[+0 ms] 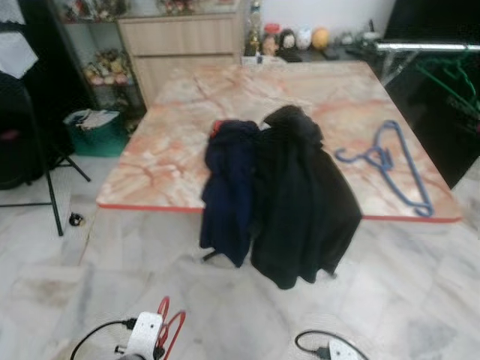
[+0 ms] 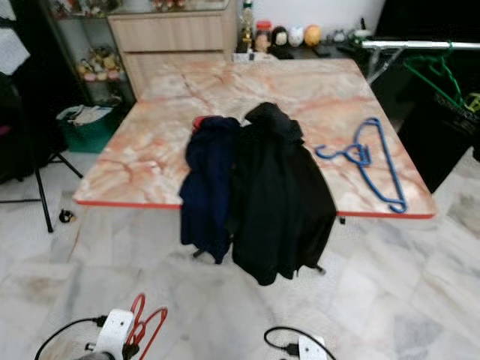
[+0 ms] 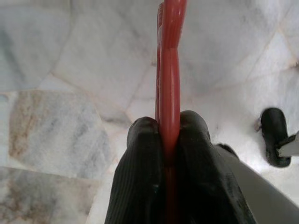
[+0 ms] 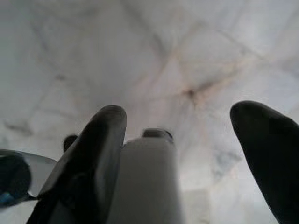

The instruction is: Hang hanger

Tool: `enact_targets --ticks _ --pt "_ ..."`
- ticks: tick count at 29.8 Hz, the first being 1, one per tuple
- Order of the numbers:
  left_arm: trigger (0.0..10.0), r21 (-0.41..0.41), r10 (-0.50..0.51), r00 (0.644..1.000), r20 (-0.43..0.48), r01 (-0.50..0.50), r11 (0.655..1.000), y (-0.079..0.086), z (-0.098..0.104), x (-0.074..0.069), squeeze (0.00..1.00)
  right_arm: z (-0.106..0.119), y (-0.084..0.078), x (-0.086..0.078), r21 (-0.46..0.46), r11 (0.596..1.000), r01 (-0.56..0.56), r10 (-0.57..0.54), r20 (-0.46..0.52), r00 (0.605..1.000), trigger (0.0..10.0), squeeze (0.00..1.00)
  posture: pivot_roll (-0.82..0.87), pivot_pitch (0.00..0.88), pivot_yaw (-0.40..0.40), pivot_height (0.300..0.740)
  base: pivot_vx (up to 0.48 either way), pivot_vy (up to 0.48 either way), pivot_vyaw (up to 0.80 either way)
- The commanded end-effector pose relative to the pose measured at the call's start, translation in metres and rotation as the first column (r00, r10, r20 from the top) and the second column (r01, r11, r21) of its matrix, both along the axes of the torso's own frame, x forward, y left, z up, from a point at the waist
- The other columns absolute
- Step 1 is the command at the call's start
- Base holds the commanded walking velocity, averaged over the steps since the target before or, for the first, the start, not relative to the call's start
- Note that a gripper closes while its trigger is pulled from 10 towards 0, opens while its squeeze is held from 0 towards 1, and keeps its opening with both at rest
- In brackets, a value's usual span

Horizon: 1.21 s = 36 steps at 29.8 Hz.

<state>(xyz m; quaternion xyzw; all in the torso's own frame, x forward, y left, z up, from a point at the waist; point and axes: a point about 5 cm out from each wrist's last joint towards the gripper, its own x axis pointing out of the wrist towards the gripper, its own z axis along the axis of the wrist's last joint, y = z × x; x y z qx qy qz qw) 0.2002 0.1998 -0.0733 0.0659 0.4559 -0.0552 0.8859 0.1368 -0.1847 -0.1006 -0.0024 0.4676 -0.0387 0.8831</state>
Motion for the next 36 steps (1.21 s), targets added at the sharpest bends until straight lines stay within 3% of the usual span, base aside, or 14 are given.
enact_targets --ticks 1,7,36 --pt "10.0 0.002 -0.001 1.000 -0.012 0.001 1.000 0.0010 -0.0014 -0.0027 0.00 -0.0006 -0.0076 -0.0031 -0.006 1.000 0.014 -0.014 -0.019 1.000 10.0 0.00 -0.06 0.000 0.085 0.740 0.000 -0.352 0.00" --pt "10.0 0.000 0.001 1.000 -0.012 -0.001 1.000 0.0005 -0.0015 -0.0028 0.00 -0.0003 -0.0138 -0.0045 -0.011 1.000 0.020 -0.021 -0.025 0.999 10.0 0.00 -0.07 0.000 0.082 0.740 0.000 -0.353 0.00" --pt "10.0 -0.005 0.005 1.000 -0.026 -0.005 1.000 -0.0002 -0.0039 -0.0071 0.00 -0.0003 -0.0090 -0.0022 -0.006 1.000 0.014 -0.014 -0.022 1.000 10.0 0.00 -0.07 0.000 0.081 0.740 0.000 -0.359 0.00"
